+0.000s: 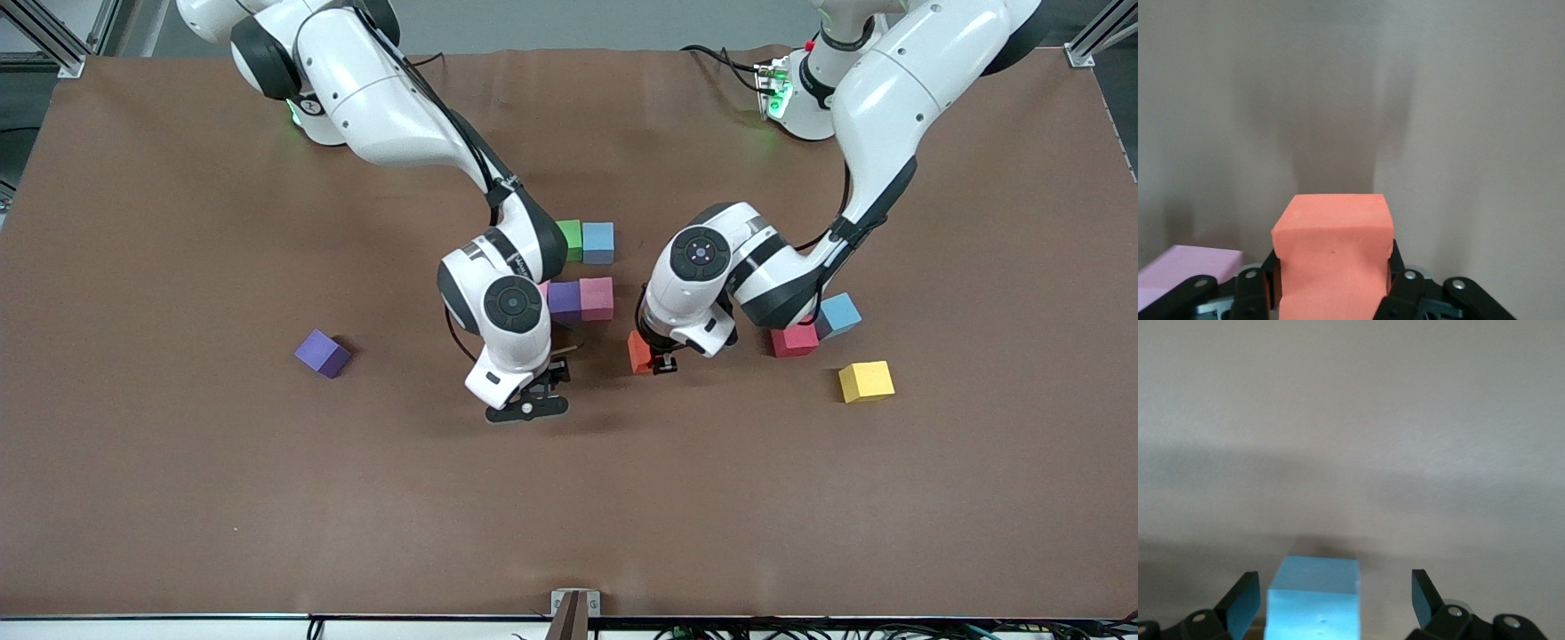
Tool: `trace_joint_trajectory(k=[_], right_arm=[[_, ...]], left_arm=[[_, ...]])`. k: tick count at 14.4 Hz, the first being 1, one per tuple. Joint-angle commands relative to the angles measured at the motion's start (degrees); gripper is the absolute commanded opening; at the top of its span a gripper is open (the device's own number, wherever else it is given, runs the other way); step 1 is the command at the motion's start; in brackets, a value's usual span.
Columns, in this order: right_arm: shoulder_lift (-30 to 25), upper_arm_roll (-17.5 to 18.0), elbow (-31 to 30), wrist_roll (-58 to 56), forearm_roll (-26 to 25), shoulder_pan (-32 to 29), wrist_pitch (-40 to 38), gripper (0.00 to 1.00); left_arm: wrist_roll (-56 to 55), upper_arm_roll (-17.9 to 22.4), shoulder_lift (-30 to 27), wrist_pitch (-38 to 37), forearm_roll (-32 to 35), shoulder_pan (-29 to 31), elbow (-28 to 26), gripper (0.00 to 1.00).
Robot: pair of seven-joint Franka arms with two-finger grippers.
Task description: Arrange 11 blocks into digit 3
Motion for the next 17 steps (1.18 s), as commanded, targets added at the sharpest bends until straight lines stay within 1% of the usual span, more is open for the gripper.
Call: trace_joint_trajectory(k=[1, 2, 3, 5, 7, 9, 10, 11, 12, 14, 15, 16, 17], right_arm=[[-3.88, 1.08, -0.8, -5.33, 2.08, -4.74, -4.4, 1.0], [-5.54, 0.99, -0.8, -7.09, 4.1, -6.85, -5.37, 1.0], [-7.21, 0.73, -0.89, -8.33, 5.16, -8.7, -6.77, 1.0], [-9.59, 0.03, -0.97, -8.34, 4.57, -12.3, -11.6, 1.0], [-10.3, -1.12, -0.97, -8.78, 4.65, -17.22, -15.12, 1.0], [-12.32, -1.21, -1.32, -9.04, 4.38, -22.23, -17.67, 1.0], [-13.2, -1.12, -1.5, -10.52, 4.38, -24.69, -20.64, 1.0], [-13.64, -1.12, -1.5, -13.67, 4.3, -25.93, -22.76, 1.0], [-14.43, -1.64, -1.68, -15.96, 4.12, -26.9, -23.3, 1.0], [-15.05, -2.35, -2.64, -16.87, 4.12, -28.83, -23.31, 1.0], [-15.05, -2.44, -2.64, -16.95, 4.03, -29.45, -23.22, 1.0], [-15.05, -2.44, -2.64, -16.87, 2.9, -29.72, -23.22, 1.0], [-15.05, -2.44, -2.64, -16.87, 0.37, -29.72, -23.22, 1.0]], left_arm=[[-0.94, 5.21, 4.85, -0.23, 1.39, -7.16, 8.16, 0.41], [-0.94, 6.62, 5.91, -0.23, 1.3, -8.92, 9.92, 0.41], [-0.94, 7.15, 6.79, -0.23, 1.3, -10.5, 11.07, 0.41], [-1.02, 7.86, 7.59, -0.14, 1.12, -12.71, 12.39, 0.41], [-1.02, 7.86, 9.69, -0.23, 1.12, -14.64, 15.28, 0.41], [-1.02, 7.86, 11.27, -0.14, 1.12, -16.4, 17.14, 0.41], [-1.02, 7.95, 11.72, 0.38, 1.21, -17.19, 17.67, 0.41], [-1.02, 8.82, 12.07, 1.17, 1.04, -17.9, 17.84, 0.41], [-1.11, 10.22, 12.25, 1.87, 0.78, -19.47, 18.37, 0.41], [-2.25, 13.04, 12.68, 4.06, 0.68, -22.02, 19.25, 0.41], [-2.69, 13.48, 12.86, 5.38, 0.68, -22.29, 19.34, 0.41], [-2.78, 13.49, 13.12, 6.0, 0.68, -22.38, 19.6, 0.41], [-2.87, 13.49, 13.47, 6.53, 0.68, -22.38, 19.95, 0.41]])
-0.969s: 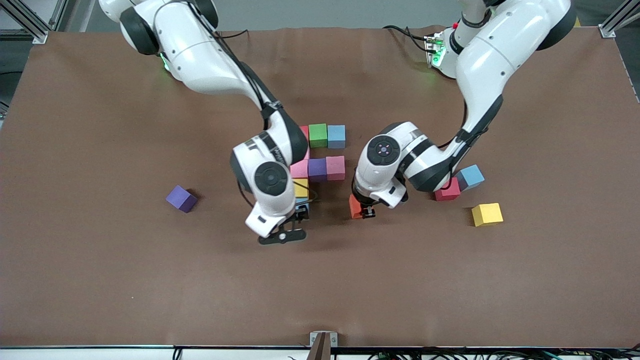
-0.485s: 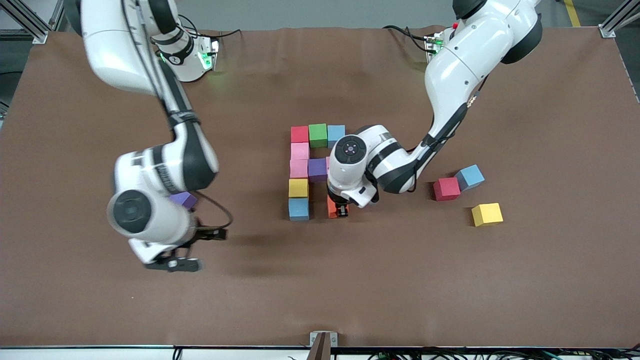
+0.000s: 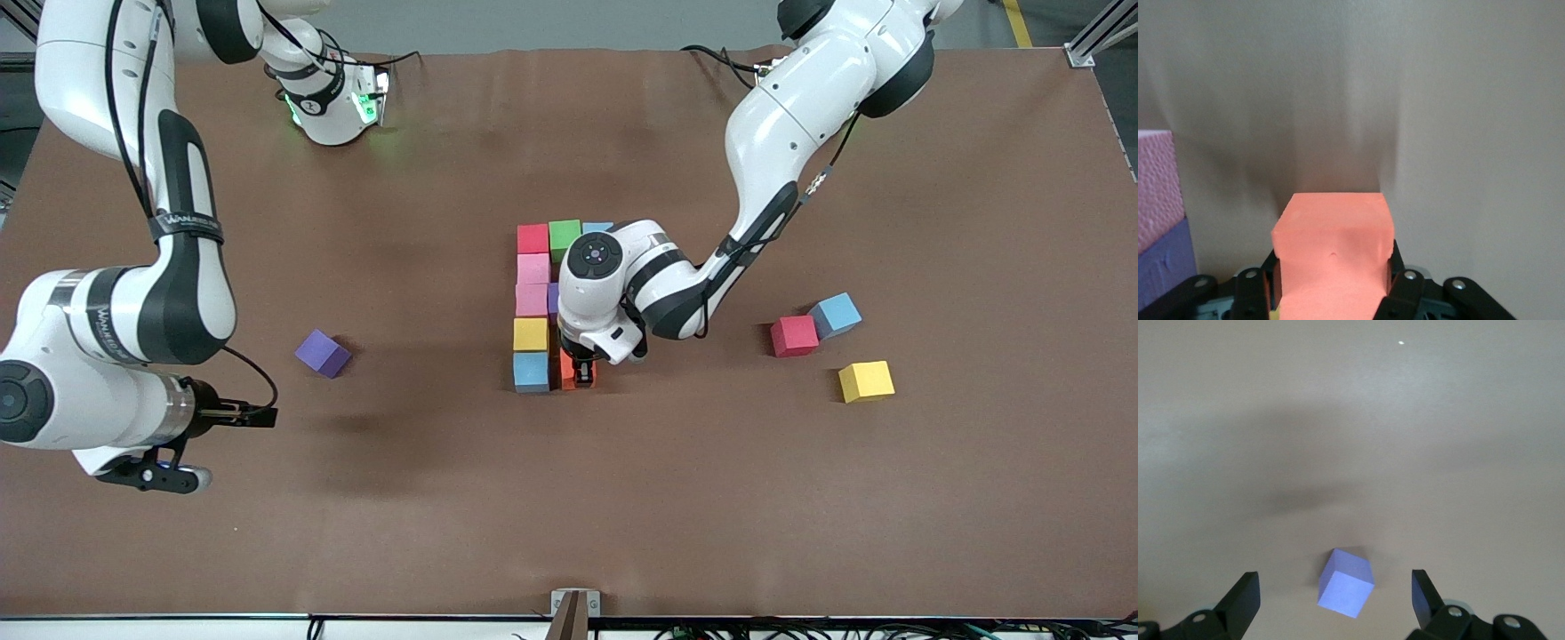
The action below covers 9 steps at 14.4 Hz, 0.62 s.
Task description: Arrange 11 blocks into digit 3
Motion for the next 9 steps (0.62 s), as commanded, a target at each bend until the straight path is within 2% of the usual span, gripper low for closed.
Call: trace_joint_trajectory(k=[1, 5, 9], right_arm=[[-2.18, 0.42, -2.9, -0.29, -4.07, 0.21, 0.24, 1.0], [-3.49, 0.42, -4.21, -0.82, -4.35, -0.05, -0.02, 1.0], [-5.43, 0.42, -5.1, -6.53, -4.26, -2.95, -1.42, 1.0]], left_arm=[[-1.0, 0.85, 2.61, 2.42, 0.69, -1.11, 2.86, 0.41], [-1.0, 0.76, 2.96, 3.04, 0.16, -1.47, 3.22, 0.41], [-1.0, 0.85, 3.14, 4.27, 0.07, -1.73, 3.3, 0.42]])
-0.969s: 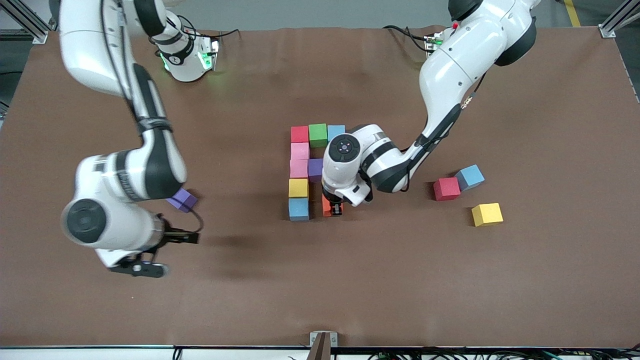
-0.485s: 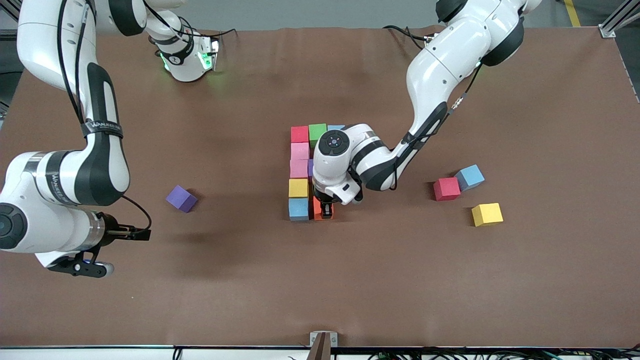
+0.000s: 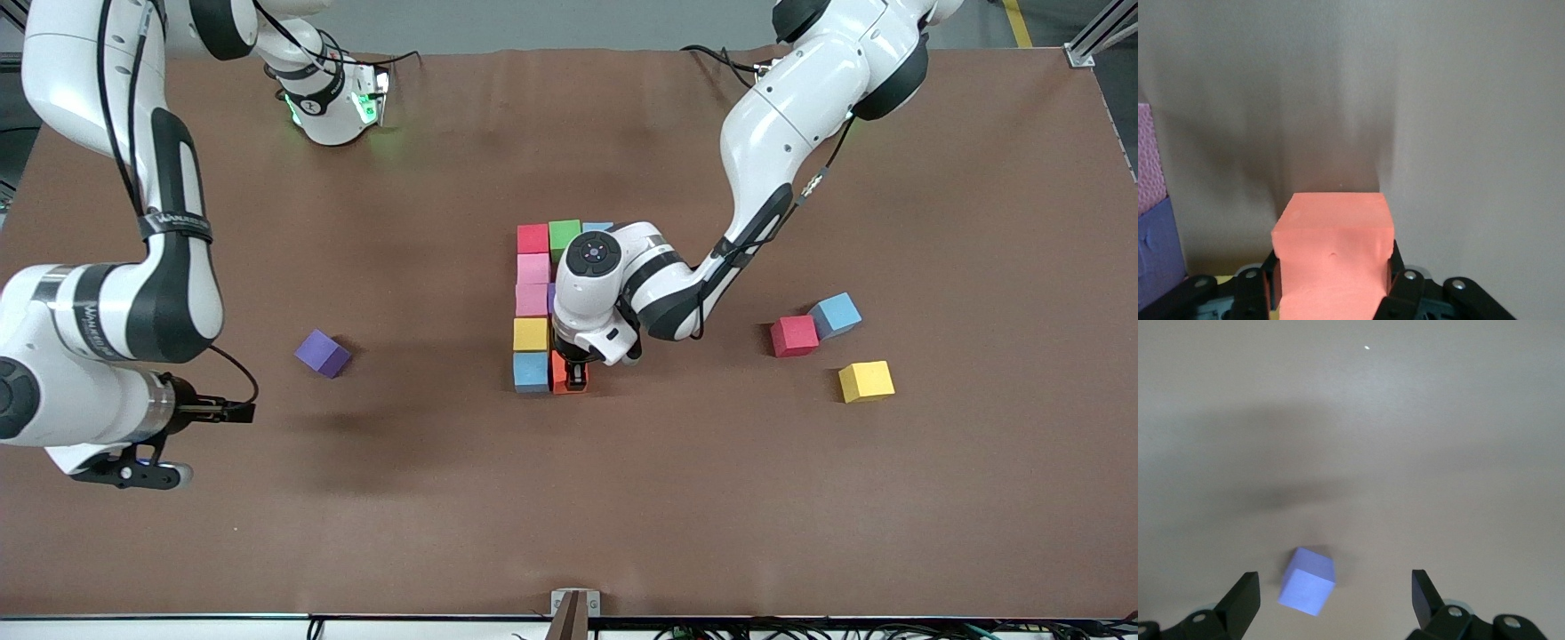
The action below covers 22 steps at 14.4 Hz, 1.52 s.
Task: Arrange 11 blocks into digit 3
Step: 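Set the orange cube below the shape and open the left gripper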
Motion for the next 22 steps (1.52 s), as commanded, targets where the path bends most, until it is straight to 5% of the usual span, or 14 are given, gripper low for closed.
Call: trace_joint_trajectory(k=[1, 3, 4, 12, 18, 22], right_arm=[[-4.39, 0.82, -3.97, -2.14, -0.78, -1.91, -1.39, 1.0], [-5.45, 0.82, -4.58, -2.14, -0.78, -2.62, -2.19, 1.0], [-5.8, 0.82, -5.11, -2.14, -0.78, -2.79, -2.19, 1.0], [-8.78, 0.82, -6.33, -3.18, -0.87, -3.15, -2.89, 1.0], [-17.4, 0.73, -14.42, -5.21, -2.1, -4.11, -3.07, 1.0], [-17.59, 0.9, -11.19, -5.13, -2.27, -5.96, -7.18, 1.0]], left_arm=[[-0.82, 0.65, 2.07, 1.72, 0.16, -1.21, 2.18, 0.47], [-0.2, 0.82, 1.63, 1.72, 0.16, -0.94, 2.01, 0.92], [-0.38, 0.82, 1.11, 1.63, 0.16, -0.77, 2.01, 1.0], [-0.11, -1.71, -7.76, -6.09, -2.3, 2.3, -2.81, 1.0], [12.23, -9.8, -17.78, -7.94, -2.22, 18.45, -18.35, 1.0], [28.58, -10.43, -23.5, -9.18, -2.22, 27.95, -27.15, 1.0]])
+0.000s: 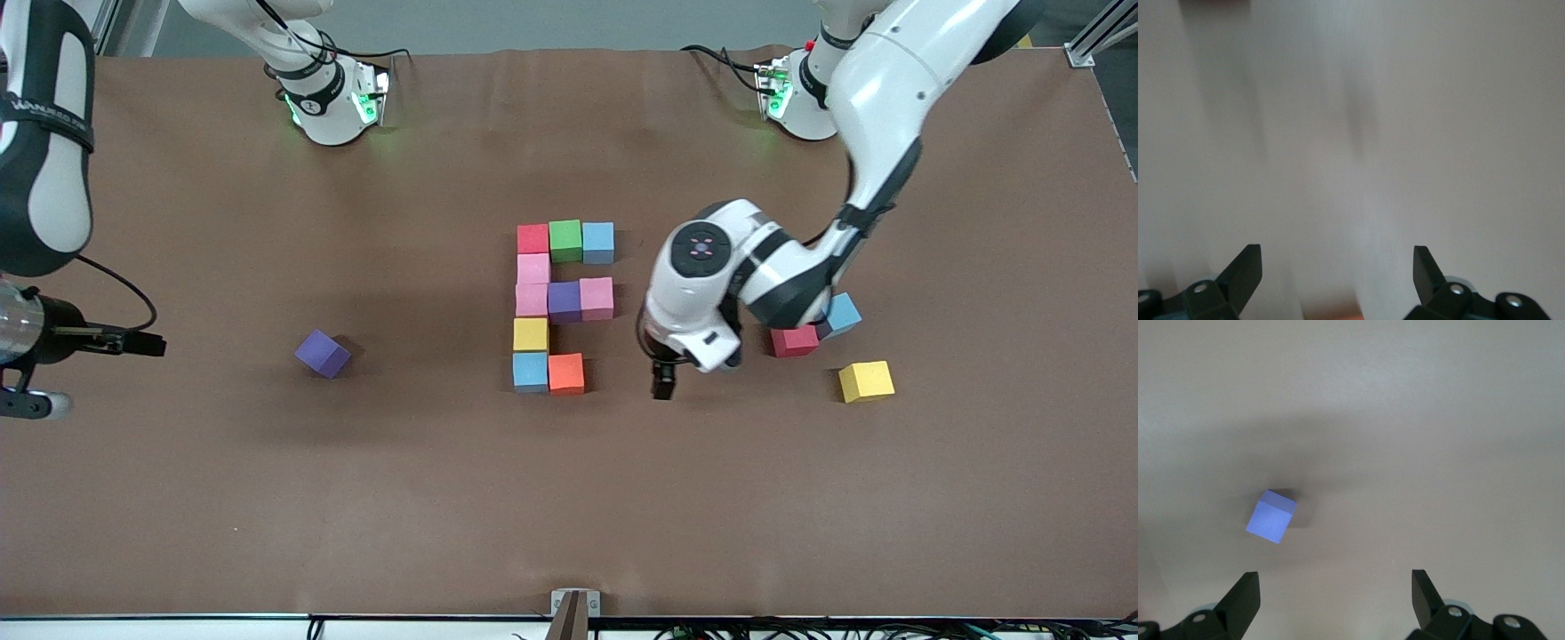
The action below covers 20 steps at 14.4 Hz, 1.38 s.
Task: Arrange 11 blocks into digit 3
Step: 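Grasp the yellow cube with the left gripper and lift it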
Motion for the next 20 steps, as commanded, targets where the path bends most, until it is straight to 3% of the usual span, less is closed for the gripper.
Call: trace_joint_trajectory(k=[1, 5, 9, 15, 17, 20], right_arm=[[-1.7, 1.09, 1.01, -0.4, -1.27, -0.89, -2.7, 1.0], [-1.17, 1.18, 1.29, 0.04, 0.13, -1.33, -1.92, 1.0], [-1.26, 1.35, 1.29, 0.47, 0.74, -0.72, -1.83, 1.0], [-2.05, 1.88, 1.02, 0.12, 2.94, -1.94, -0.24, 1.0], [-4.14, 3.63, -2.03, -0.05, 2.42, -2.73, 0.27, 1.0], [-10.46, 6.0, -12.04, -0.23, 2.24, -5.1, 6.59, 1.0]], left_arm=[[12.54, -0.5, -6.11, -0.21, -0.9, 7.0, -9.23, 1.0], [33.12, -0.5, -9.8, 0.05, -0.72, 15.0, -15.91, 1.0], [60.61, -0.5, -12.61, 0.14, -0.46, 22.65, -20.14, 1.0], [93.17, -0.59, -10.52, 4.6, -0.2, 32.33, -20.15, 1.0], [100.02, -0.5, -8.5, 8.83, 0.16, 33.3, -20.06, 1.0], [107.43, -0.41, -5.6, 10.43, 2.09, 33.74, -19.01, 1.0]])
